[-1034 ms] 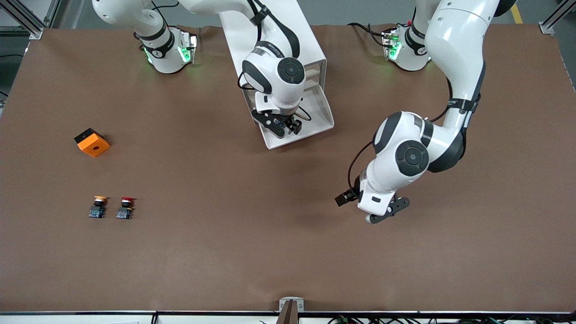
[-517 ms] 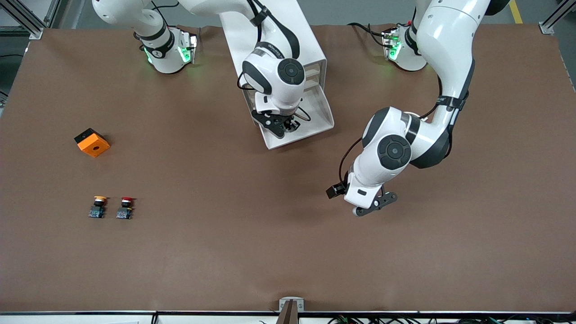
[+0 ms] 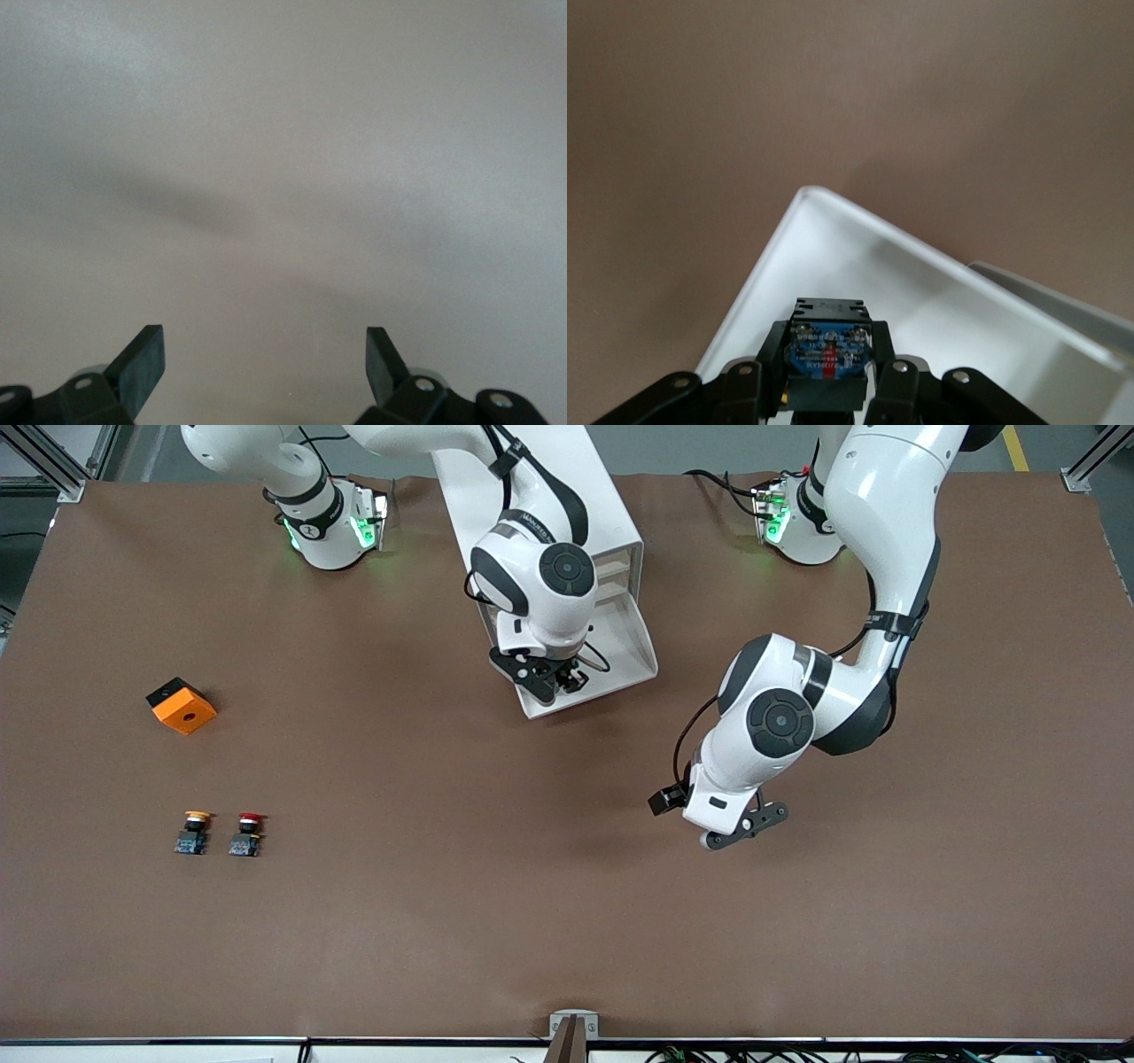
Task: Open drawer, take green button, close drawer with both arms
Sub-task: 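Carry the green button with the right gripper toward the red button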
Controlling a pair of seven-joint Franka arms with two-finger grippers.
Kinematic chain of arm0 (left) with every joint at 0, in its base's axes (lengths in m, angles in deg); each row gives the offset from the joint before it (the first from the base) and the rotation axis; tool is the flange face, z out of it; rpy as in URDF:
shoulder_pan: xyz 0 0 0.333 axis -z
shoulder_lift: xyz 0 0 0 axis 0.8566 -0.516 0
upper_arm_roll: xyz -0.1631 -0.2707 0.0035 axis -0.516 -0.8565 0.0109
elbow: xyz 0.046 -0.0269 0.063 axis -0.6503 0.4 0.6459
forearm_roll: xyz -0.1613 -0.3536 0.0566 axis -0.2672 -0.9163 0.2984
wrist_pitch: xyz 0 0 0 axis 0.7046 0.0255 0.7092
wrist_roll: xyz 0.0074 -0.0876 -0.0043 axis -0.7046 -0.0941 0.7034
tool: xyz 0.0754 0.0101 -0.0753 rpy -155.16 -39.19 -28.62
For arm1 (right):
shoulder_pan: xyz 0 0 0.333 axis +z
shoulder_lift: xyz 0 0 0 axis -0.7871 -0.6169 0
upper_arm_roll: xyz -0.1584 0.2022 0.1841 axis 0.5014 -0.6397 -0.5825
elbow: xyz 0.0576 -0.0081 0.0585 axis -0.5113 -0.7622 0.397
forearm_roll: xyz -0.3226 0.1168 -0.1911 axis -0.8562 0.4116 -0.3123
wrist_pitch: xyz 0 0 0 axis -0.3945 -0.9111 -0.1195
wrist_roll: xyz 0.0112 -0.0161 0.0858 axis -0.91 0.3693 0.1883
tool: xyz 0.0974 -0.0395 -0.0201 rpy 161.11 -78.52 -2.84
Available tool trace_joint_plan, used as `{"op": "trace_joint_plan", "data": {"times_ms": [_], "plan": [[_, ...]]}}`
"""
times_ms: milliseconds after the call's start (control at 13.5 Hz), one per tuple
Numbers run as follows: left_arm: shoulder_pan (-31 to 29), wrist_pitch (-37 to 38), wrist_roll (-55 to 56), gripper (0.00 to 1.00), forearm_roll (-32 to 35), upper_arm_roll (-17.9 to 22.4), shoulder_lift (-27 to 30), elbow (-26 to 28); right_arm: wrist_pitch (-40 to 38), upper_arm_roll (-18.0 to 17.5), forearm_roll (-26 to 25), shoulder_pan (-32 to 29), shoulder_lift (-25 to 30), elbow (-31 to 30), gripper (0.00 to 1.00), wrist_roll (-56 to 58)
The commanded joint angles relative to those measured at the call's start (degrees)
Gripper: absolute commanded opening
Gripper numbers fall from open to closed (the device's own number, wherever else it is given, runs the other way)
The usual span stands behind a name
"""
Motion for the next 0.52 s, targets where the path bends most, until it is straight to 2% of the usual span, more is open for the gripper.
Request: {"op": "trace_joint_plan", "data": {"times_ms": [0,74,295,443], "plan": [[0.2,1.4,0.2,1.00,1.3,0.1,1.9,1.7,-9.1,-0.6,2.9,-5.5,2.0,7.3,0.00,7.2],[0.2,1.4,0.2,1.00,1.4,0.1,1.9,1.6,-10.3,-0.4,4.5,-7.7,3.3,8.3,0.00,11.7],[0.0,1.4,0.3,1.00,1.4,0.1,1.8,1.4,-11.8,-0.3,4.6,-15.5,7.5,8.3,0.00,24.7],[0.0,1.4,0.3,1.00,1.3,0.1,1.7,1.4,-12.1,-0.2,4.6,-20.6,8.4,8.1,0.00,33.8]]}}
